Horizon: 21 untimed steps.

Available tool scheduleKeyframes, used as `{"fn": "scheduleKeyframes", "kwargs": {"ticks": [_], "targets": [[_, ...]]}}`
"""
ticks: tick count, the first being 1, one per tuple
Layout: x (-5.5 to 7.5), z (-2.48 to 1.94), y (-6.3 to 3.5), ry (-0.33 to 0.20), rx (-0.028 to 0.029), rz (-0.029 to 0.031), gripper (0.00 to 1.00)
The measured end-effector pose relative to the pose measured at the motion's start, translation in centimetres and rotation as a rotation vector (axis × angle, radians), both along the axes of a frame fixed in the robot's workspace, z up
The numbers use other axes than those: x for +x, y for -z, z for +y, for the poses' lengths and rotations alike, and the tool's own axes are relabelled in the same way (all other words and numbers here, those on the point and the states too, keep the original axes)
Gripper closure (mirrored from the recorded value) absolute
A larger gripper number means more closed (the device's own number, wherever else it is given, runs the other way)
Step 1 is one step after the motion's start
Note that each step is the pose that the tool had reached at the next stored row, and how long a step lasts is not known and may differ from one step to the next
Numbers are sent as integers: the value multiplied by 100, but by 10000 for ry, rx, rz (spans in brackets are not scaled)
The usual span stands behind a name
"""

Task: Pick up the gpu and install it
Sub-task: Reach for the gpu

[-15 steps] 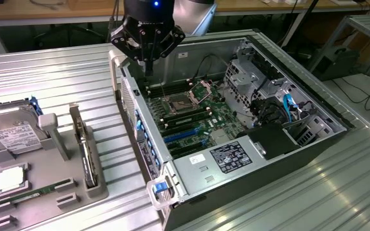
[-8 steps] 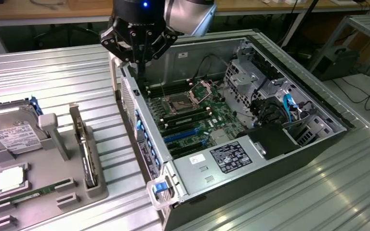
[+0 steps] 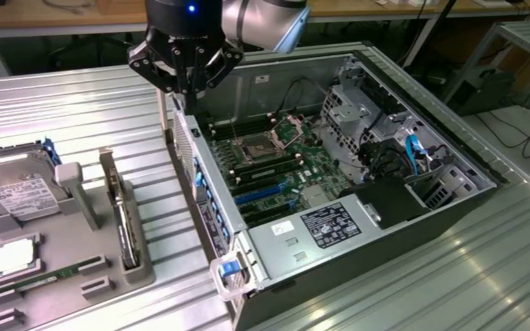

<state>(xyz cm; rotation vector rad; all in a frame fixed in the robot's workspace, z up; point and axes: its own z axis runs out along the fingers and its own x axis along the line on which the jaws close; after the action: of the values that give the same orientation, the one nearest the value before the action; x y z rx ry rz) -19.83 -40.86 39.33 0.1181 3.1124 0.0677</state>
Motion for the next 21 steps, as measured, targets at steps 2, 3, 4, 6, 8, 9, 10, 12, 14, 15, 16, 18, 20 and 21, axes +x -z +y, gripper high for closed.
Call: {"fn": "scheduleKeyframes", "kwargs": {"ticks": [2, 3, 4, 6, 8, 9, 10, 12, 14, 15, 16, 18, 20, 21], "targets": [[-62, -4, 0, -2, 0, 0, 89], [-94, -5, 0, -3, 0, 0, 89], [-143, -6, 0, -1, 0, 1, 89], [-217, -7, 0, -1, -1, 1, 89], [-280, -7, 0, -2, 0, -1, 89], [-324, -8, 0, -2, 0, -2, 89], [-351, -8, 0, 1, 1, -2, 89], [-376, -8, 0, 0, 0, 4, 89], [-406, -8, 1, -1, -1, 29, 89], [-418, -8, 1, -1, 0, 39, 89], [-430, -9, 1, -1, -1, 48, 89], [-451, -13, 2, -2, 0, 63, 89], [-484, -23, 2, -13, 0, 66, 89], [-499, -29, 2, -19, -1, 67, 89]]}}
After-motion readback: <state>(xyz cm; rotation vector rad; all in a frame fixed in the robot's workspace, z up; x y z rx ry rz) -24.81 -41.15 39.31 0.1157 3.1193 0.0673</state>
